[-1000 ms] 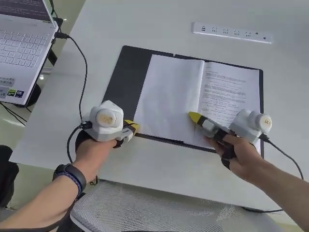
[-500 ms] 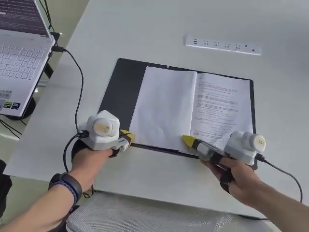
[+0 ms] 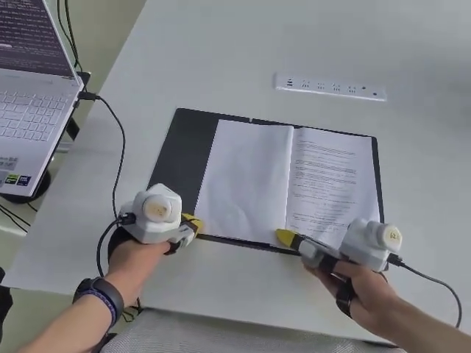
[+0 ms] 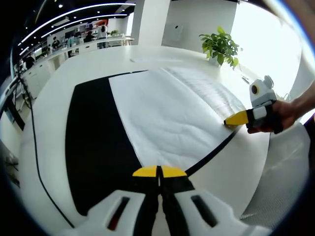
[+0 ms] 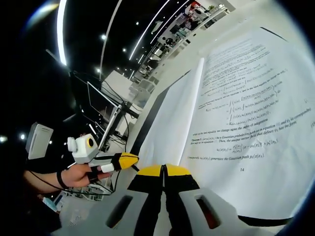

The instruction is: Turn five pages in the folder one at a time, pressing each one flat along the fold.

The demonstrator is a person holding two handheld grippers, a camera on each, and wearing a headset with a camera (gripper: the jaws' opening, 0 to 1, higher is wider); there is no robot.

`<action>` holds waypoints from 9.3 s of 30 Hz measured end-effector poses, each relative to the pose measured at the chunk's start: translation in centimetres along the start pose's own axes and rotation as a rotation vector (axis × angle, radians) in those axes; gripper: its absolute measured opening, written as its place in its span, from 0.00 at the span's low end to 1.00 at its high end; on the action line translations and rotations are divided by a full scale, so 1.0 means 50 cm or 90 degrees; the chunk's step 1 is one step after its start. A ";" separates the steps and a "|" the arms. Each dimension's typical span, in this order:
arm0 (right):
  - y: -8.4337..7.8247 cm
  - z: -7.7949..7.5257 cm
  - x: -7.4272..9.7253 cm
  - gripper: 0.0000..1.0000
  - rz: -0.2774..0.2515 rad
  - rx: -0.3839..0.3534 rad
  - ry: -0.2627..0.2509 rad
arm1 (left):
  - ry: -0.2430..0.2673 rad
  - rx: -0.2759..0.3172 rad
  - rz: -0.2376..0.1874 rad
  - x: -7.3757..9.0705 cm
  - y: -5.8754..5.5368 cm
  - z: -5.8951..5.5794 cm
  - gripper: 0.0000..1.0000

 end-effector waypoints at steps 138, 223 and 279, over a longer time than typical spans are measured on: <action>-0.027 0.005 0.421 0.71 -0.072 0.181 -0.257 | -0.122 -0.188 -0.124 0.100 0.245 -0.301 0.79; 0.108 -0.131 0.296 0.50 -0.074 0.051 -0.122 | -0.094 -0.288 0.019 -0.245 0.274 -0.496 0.57; 0.150 -0.150 0.313 0.00 -0.218 -0.151 -0.059 | -0.111 -0.188 -0.027 -0.106 0.245 -0.401 0.70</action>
Point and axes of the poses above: the centre of the closed fingertips' face, and the gripper's own axes: x roughly backward along the fingers, z roughly to its left, y roughly out of its top, the point moved 1 cm from there along x, roughly backward along the fingers, and after that the axes turned 13 degrees about z, right-handed, at the moved point
